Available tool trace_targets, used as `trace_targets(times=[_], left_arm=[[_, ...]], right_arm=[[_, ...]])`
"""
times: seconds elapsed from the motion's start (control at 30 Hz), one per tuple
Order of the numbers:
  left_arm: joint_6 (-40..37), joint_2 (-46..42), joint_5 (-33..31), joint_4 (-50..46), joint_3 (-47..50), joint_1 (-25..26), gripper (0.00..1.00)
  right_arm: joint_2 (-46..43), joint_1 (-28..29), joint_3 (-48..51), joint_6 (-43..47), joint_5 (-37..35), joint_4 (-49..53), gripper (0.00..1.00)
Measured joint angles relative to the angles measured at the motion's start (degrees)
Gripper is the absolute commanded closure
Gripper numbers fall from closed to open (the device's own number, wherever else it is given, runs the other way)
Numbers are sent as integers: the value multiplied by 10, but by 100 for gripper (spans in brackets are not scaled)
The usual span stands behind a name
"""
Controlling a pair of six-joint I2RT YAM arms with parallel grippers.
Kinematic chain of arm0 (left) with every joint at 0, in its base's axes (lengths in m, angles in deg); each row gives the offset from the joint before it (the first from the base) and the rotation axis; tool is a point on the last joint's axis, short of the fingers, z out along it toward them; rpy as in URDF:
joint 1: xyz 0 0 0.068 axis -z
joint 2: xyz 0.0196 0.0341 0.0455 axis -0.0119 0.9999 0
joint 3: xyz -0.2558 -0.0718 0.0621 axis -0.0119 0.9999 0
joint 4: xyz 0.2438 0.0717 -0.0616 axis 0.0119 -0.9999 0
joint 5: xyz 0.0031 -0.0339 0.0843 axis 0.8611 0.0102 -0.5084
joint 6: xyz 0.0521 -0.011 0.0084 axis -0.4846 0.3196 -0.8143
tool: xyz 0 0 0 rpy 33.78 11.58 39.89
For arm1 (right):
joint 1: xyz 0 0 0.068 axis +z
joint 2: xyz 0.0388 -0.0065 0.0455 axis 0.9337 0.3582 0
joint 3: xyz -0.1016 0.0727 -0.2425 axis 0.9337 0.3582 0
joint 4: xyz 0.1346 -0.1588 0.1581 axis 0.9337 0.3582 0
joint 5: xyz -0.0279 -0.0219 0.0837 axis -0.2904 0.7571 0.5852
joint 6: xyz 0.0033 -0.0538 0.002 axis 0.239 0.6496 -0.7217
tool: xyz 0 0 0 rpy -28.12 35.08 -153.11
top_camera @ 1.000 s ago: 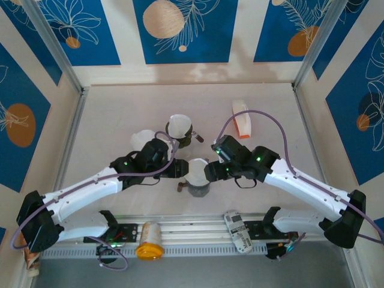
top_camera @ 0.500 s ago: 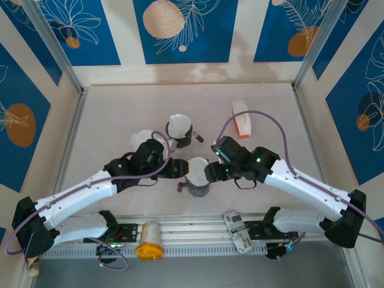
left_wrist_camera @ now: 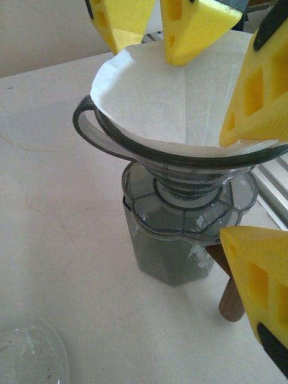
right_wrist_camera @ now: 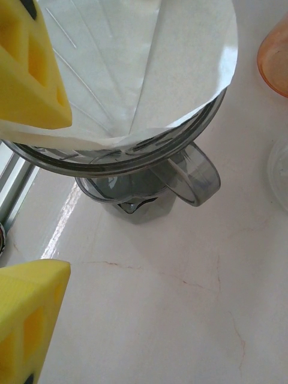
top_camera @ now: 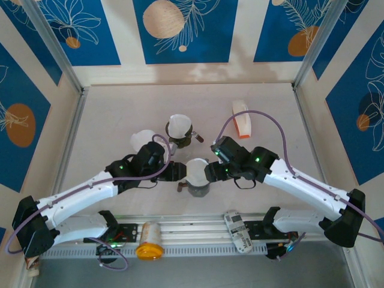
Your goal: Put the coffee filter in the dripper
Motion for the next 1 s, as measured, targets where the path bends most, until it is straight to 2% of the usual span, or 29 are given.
trace_targets(times=[0.13, 0.23, 0.3, 0.5, 0.63, 0.77, 1.0], left_arm=[[3, -1, 0, 0, 0, 1, 42], [4, -5, 2, 1, 0, 1, 39], [5, -8, 6, 5, 0, 1, 42], [5, -7, 21, 9, 0, 3, 63], [4, -4, 25, 9, 0, 3, 65], [3, -3, 28, 9, 0, 3, 65], [2, 8, 28, 9, 0, 3, 65]], right_arm=[[6, 0, 0, 0, -2, 0, 41], [9, 0, 0, 0, -2, 0, 41], [10, 0, 0, 0, -2, 0, 41], [10, 0, 0, 0, -2, 0, 41], [10, 0, 0, -2, -2, 0, 40], [10, 5, 0, -4, -2, 0, 35], [9, 25, 0, -6, -4, 2, 35]])
